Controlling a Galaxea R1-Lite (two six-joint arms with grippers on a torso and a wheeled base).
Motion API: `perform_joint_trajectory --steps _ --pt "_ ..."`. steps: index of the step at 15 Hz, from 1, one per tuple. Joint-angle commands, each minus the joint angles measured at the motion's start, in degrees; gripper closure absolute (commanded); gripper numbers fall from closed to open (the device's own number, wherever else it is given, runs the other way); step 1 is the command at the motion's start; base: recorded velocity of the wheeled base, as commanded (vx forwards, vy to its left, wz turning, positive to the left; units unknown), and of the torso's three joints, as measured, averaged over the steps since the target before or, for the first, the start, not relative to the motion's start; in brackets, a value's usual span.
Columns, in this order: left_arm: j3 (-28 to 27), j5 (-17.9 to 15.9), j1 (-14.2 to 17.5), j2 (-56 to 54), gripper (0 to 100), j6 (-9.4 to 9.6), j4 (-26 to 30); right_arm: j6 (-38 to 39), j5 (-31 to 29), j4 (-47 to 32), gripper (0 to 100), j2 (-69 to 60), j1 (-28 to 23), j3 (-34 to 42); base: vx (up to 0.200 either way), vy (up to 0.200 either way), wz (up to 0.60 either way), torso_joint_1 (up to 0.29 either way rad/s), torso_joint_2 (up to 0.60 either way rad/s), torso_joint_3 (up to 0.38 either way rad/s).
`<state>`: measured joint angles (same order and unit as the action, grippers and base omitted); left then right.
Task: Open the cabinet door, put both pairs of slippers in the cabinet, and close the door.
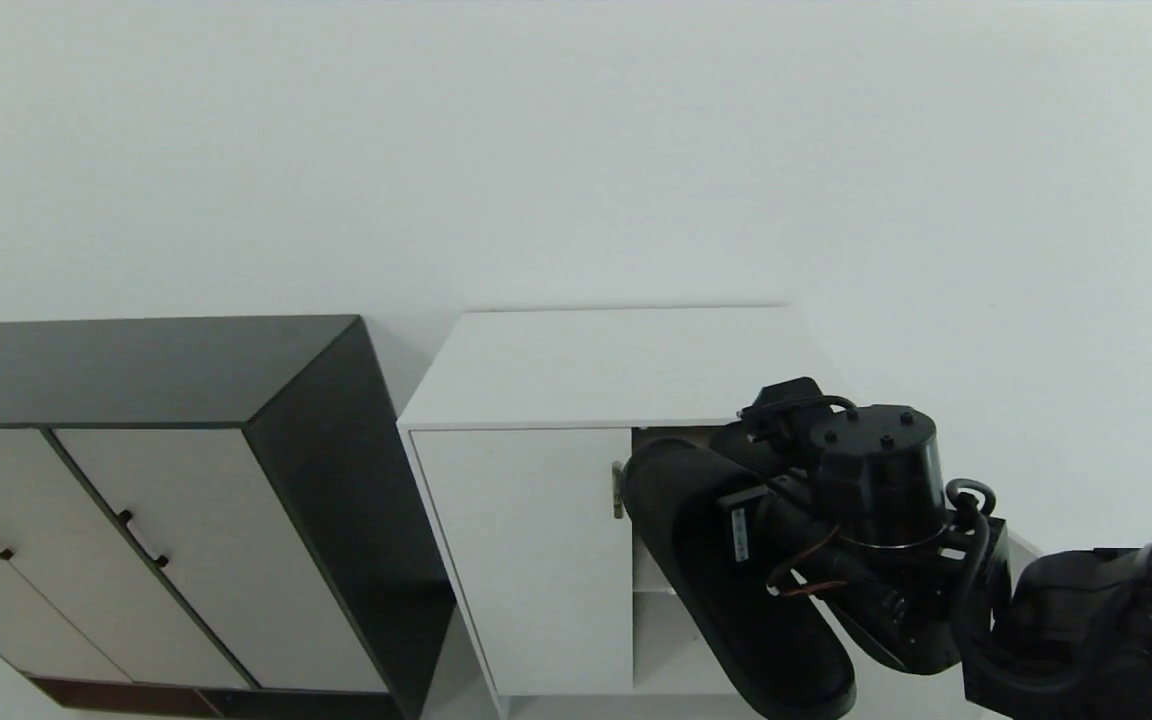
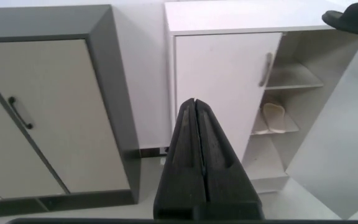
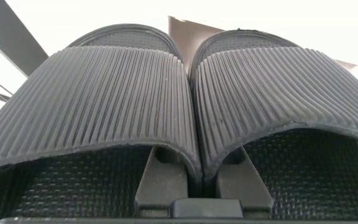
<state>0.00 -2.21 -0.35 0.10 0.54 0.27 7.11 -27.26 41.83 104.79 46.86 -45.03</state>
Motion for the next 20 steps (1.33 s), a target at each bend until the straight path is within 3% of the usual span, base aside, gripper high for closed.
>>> perform_joint_trajectory --steps 1,3,7,16,20 --pt "0.0 0.0 0.0 0.1 100 -0.01 0.0 0.1 0.0 0.3 100 -0.5 0.0 0.6 0.000 -0.200 0.00 0.002 0.00 0.002" --pt "0.0 0.0 0.0 0.1 100 -0.01 0.0 -0.6 0.2 3.3 100 -0.6 0.0 2.1 0.000 -0.200 0.00 -0.002 0.00 0.005" --pt "0.0 0.0 0.0 0.1 100 -0.01 0.0 -3.1 0.5 7.9 100 0.0 0.0 3.9 0.000 0.000 0.00 0.000 0.00 0.000" --pt "0.0 0.0 0.0 0.1 100 -0.01 0.0 -2.8 1.2 8.6 100 0.0 0.0 4.0 0.000 0.000 0.00 -0.004 0.01 0.007" --pt "0.0 0.0 0.0 0.1 100 -0.01 0.0 -2.7 1.2 8.6 100 0.0 0.0 4.0 0.000 0.000 0.00 -0.160 0.36 0.203"
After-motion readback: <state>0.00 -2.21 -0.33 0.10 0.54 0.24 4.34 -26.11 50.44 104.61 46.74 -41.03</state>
